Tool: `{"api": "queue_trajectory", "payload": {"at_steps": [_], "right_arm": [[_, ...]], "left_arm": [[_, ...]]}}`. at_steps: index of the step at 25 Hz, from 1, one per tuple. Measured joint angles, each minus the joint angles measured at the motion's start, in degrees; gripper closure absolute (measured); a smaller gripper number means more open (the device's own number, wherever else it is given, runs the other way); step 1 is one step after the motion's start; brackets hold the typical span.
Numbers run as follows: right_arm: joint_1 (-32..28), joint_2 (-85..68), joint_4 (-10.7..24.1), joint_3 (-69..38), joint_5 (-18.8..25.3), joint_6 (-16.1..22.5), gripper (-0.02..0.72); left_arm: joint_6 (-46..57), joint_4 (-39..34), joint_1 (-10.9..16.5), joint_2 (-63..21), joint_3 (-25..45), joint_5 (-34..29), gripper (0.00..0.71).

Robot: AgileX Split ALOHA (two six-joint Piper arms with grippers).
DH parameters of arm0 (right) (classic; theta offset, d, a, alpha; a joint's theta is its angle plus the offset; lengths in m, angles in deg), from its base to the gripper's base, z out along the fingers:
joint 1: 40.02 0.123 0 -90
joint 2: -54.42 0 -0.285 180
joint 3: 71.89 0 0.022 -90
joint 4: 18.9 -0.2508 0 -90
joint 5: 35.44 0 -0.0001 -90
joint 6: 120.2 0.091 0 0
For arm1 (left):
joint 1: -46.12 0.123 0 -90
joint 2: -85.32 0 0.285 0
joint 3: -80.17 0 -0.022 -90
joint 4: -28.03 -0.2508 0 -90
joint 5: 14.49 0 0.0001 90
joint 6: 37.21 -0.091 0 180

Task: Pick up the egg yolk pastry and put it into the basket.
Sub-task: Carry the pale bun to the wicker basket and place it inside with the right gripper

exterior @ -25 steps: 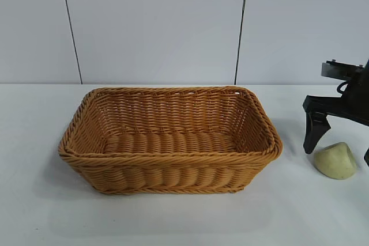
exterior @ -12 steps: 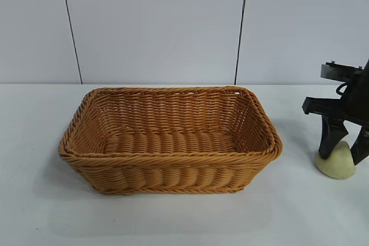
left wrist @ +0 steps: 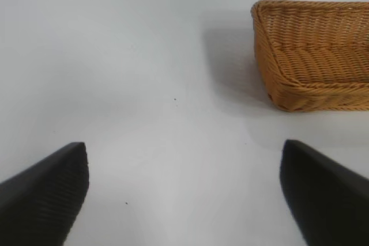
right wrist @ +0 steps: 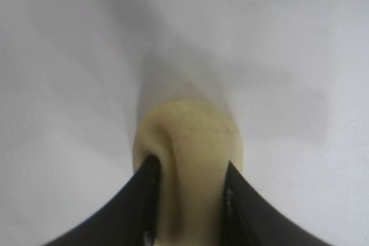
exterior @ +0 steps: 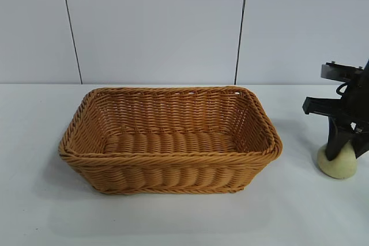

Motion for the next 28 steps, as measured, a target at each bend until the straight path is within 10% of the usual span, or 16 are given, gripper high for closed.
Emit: {"api": "queue_trajectory", "payload": {"at_steps": [20, 28], "right_arm": [[0.0, 0.0, 0.1, 26.0, 28.8, -1.1, 0.545], [0.6, 0.0, 0.2, 32.0, 30.3, -1.1, 0.545]], "left_arm": [[0.1, 0.0, 0.0, 0.0, 0.0, 0.0, 0.016], [0.1, 0.0, 0.0, 0.0, 0.0, 0.0, 0.016]]}}
